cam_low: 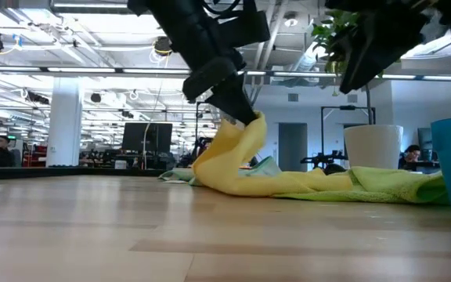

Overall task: Fold microfiber towels
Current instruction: Fold the yellow towel, then put the yellow towel in the bin

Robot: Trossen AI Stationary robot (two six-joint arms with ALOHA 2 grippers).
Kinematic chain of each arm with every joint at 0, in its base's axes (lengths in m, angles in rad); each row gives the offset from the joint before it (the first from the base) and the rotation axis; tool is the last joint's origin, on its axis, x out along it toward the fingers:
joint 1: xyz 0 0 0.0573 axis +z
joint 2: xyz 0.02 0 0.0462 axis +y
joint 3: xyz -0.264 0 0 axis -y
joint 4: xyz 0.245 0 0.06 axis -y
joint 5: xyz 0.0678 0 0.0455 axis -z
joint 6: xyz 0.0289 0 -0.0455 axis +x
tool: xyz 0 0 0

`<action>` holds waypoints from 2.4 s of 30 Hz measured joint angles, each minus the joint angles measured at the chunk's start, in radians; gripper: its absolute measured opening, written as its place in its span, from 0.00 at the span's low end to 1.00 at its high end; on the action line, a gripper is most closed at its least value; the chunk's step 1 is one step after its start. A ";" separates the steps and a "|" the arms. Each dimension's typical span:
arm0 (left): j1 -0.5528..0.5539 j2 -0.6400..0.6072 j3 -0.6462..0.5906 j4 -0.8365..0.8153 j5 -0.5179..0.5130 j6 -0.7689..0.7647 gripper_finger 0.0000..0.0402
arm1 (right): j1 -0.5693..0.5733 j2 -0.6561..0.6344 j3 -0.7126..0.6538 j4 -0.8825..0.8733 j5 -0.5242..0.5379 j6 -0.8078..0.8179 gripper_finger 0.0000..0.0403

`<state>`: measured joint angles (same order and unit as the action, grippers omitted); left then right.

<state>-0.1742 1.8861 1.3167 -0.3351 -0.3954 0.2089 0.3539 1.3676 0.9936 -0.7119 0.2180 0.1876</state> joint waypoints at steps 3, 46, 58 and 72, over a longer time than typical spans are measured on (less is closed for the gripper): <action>0.014 0.000 0.000 0.033 0.004 0.021 0.00 | 0.007 -0.010 0.000 -0.002 0.000 0.008 0.33; 0.033 0.146 0.000 0.261 0.043 0.017 0.39 | 0.006 -0.005 0.000 -0.010 0.000 0.025 0.32; 0.002 0.134 0.121 -0.052 0.050 -0.035 0.42 | 0.004 -0.005 0.000 -0.005 0.000 0.016 0.32; -0.043 0.107 0.233 -0.488 -0.007 -0.303 0.42 | -0.005 0.131 -0.001 0.069 -0.013 -0.228 0.32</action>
<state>-0.2174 1.9933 1.5499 -0.8231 -0.4023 -0.0939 0.3489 1.4990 0.9928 -0.6431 0.2050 -0.0400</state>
